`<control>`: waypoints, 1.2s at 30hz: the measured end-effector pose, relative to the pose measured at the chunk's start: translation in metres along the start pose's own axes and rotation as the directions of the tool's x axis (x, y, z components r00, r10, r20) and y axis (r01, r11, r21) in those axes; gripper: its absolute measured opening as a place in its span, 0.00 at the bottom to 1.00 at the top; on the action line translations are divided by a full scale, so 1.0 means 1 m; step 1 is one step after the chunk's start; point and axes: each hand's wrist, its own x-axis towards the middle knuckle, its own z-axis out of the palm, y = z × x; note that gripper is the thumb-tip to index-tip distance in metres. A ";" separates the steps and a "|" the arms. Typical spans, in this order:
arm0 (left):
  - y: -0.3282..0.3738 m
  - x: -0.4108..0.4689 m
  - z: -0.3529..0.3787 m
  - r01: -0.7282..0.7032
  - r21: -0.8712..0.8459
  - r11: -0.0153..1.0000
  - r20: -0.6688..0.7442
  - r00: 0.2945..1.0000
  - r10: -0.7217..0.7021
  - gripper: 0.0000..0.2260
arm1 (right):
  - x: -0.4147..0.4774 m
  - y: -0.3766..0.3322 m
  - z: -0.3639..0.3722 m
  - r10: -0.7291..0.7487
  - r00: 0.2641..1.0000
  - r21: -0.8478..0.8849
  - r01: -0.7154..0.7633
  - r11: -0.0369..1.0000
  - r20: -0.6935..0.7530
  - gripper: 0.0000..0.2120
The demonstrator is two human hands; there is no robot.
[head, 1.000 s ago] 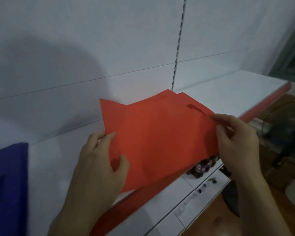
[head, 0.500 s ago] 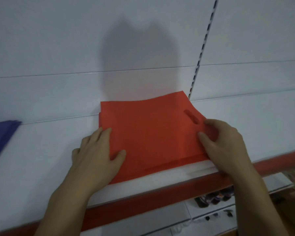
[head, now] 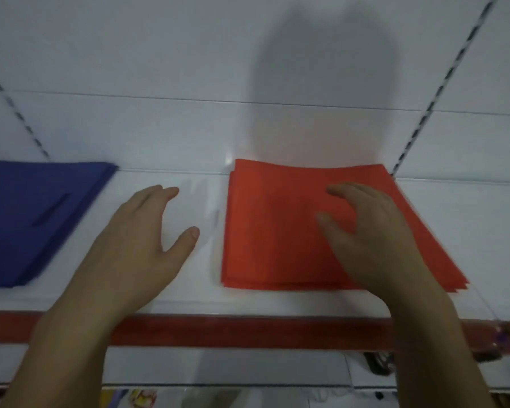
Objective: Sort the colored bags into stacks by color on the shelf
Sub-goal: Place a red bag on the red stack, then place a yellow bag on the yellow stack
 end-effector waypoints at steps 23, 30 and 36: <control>-0.345 -0.233 -0.278 0.507 0.249 0.825 -0.394 0.831 -0.392 0.28 | -0.122 -0.450 0.194 -0.647 0.716 0.417 0.520 0.746 0.264 0.29; -0.429 -0.263 -0.330 0.571 0.120 0.812 -0.469 0.754 -0.461 0.27 | -0.145 -0.581 0.242 -0.739 0.618 0.478 0.580 0.659 0.269 0.27; -0.515 -0.264 -0.360 0.580 0.120 0.806 -0.421 0.765 -0.487 0.30 | -0.140 -0.654 0.286 -0.736 0.602 0.365 0.640 0.676 0.308 0.31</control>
